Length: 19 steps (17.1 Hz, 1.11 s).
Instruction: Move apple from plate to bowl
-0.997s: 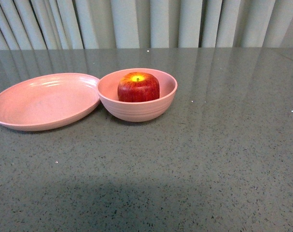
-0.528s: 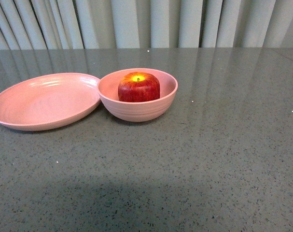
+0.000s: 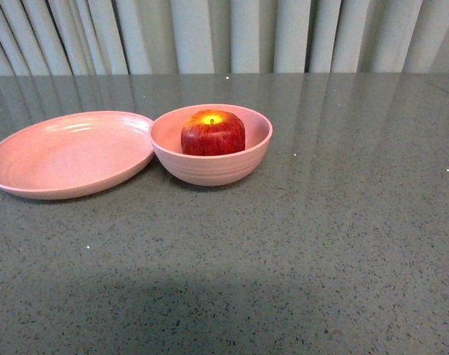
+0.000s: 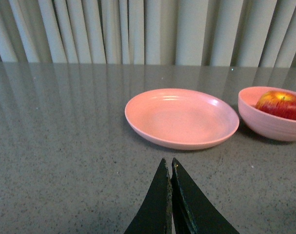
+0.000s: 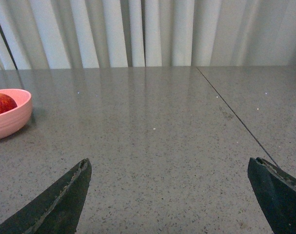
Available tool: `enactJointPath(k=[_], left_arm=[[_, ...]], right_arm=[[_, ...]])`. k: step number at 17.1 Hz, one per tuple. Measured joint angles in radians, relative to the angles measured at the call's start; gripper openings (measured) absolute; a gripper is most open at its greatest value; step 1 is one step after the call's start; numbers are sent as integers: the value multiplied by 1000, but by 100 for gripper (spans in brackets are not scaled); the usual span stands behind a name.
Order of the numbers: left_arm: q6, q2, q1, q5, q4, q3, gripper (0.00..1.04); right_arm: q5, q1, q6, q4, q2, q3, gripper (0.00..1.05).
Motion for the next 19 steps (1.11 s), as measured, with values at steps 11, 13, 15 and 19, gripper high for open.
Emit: enactJointPath(k=[11, 13, 15, 19], left_arm=[[0, 0, 0, 1, 10, 0, 43], [0, 0, 0, 1, 10, 0, 60], [0, 0, 0, 1, 10, 0, 77], [2, 0, 0, 1, 10, 0, 97]], right_arm=[[0, 0, 0, -1, 0, 0, 98], [0, 0, 0, -1, 0, 0, 98], [0, 0, 0, -1, 0, 0, 98], [0, 0, 0, -1, 0, 0, 98]])
